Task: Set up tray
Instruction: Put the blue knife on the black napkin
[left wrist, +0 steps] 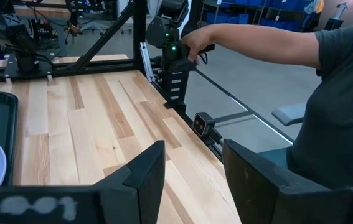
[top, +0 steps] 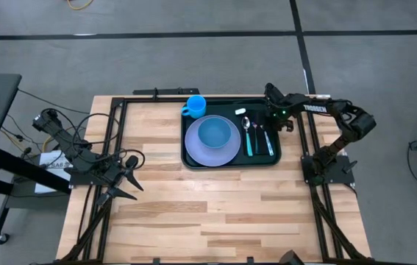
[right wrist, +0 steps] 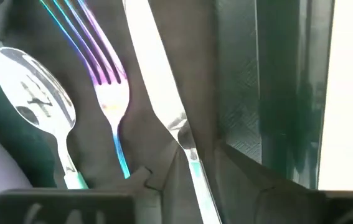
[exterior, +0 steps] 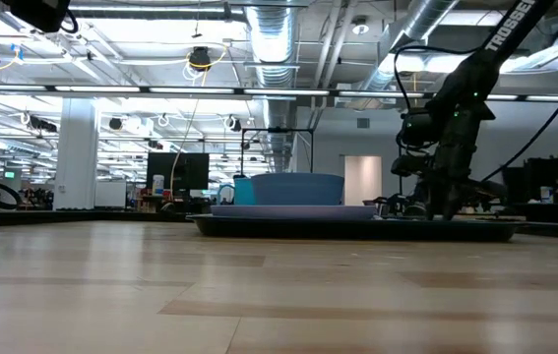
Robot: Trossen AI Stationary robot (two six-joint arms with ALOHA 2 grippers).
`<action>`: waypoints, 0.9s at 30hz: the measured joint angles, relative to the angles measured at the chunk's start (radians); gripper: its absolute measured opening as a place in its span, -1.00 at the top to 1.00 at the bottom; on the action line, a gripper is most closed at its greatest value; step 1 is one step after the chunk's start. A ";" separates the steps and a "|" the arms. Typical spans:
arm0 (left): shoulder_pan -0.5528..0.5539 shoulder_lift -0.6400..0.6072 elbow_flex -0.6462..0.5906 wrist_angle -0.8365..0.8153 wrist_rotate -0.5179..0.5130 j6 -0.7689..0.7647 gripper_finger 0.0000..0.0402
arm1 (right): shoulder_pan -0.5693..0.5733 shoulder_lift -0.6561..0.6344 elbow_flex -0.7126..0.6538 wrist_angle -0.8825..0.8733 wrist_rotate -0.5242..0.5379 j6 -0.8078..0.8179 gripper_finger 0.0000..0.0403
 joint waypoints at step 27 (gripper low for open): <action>0.000 0.000 0.000 0.001 0.000 0.011 0.26 | 0.068 0.000 0.000 -0.186 0.028 -0.133 0.40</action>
